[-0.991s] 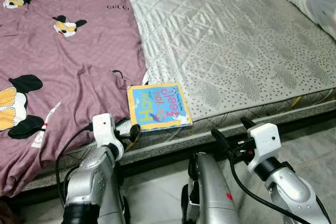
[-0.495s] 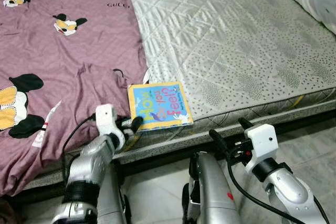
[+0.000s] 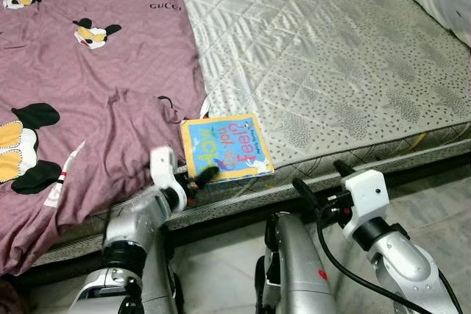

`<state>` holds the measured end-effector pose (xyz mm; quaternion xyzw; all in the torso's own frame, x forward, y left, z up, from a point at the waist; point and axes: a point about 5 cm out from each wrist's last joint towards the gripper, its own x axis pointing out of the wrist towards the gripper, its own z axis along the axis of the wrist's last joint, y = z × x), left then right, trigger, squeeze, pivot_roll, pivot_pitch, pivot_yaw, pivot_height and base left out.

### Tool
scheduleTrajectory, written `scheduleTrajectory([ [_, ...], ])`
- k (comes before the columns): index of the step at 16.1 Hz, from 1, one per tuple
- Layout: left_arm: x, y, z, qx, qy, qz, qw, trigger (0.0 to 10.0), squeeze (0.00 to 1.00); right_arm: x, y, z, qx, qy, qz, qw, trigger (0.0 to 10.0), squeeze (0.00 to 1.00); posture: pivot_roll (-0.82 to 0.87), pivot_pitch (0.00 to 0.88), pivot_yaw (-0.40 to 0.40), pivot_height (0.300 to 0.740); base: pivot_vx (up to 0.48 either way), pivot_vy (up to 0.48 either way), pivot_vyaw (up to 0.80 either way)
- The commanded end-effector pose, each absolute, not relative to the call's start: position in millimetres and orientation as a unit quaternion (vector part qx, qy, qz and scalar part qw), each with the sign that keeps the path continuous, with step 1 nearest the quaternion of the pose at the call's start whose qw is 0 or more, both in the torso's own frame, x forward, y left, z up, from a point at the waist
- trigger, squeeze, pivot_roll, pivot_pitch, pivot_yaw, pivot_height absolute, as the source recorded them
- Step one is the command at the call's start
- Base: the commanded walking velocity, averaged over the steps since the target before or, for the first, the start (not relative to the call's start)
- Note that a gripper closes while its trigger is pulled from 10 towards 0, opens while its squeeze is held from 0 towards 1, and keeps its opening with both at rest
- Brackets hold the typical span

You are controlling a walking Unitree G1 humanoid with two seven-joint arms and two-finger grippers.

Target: Clean up the room

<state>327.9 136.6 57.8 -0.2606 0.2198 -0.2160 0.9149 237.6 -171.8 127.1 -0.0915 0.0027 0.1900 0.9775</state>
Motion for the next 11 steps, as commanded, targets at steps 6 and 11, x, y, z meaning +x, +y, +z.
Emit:
scheduleTrajectory([
  [6, 332.1, 130.2, 58.8, -0.335, 0.196, -0.242, 0.889, 0.0, 0.0, 237.2, -173.3, 125.0, -0.099, 0.004, 0.187, 0.977, 10.0, 0.0, -0.15, 0.211, -0.022, 0.546, 0.0, 0.0, 0.0],
  [11, 334.3, 132.4, 57.0, -0.386, 0.182, -0.23, 0.875, 0.0, 0.0, 237.9, -172.7, 123.5, -0.101, 0.002, 0.187, 0.977, 10.0, 0.0, -0.15, 0.205, -0.018, 0.546, 0.0, 0.0, 0.0],
])
